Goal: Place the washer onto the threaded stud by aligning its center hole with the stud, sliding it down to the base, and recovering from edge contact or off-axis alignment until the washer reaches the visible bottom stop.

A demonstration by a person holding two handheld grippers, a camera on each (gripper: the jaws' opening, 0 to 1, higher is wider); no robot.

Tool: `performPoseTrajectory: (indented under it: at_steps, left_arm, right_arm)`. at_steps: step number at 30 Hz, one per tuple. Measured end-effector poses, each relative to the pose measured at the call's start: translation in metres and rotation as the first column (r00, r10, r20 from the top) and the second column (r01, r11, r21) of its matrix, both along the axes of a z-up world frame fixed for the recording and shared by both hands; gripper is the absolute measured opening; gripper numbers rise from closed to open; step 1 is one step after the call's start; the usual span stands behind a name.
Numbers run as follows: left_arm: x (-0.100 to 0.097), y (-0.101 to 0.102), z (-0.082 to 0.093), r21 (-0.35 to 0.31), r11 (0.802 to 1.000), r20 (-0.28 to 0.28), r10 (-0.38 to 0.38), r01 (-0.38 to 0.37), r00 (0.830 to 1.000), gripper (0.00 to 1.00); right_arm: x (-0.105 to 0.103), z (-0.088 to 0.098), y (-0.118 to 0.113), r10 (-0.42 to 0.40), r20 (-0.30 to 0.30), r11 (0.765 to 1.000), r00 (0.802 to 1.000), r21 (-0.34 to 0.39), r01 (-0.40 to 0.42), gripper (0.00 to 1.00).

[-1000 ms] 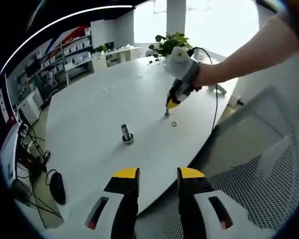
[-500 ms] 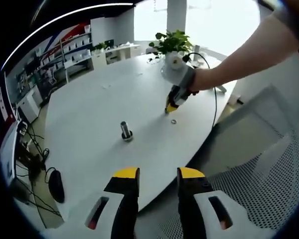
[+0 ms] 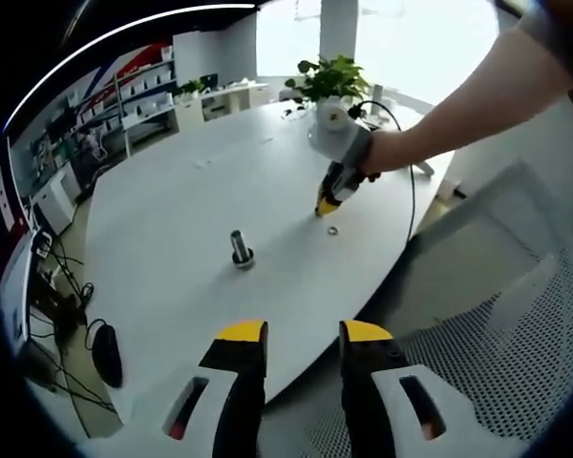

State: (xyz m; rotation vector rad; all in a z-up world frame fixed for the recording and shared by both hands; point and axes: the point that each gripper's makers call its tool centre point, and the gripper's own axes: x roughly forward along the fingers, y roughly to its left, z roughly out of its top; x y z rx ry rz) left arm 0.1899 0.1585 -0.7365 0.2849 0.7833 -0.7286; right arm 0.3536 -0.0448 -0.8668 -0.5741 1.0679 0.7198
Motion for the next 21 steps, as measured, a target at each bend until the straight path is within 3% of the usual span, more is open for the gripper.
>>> performPoseTrajectory:
  at_steps: [21]
  left_arm:
    - [0.000, -0.002, 0.004, -0.010, 1.000, 0.017, -0.008, 0.009, 1.000, 0.28]
  right_arm:
    - [-0.018, 0.001, -0.013, -0.018, -0.006, 0.999, 1.000, -0.032, 0.017, 0.17]
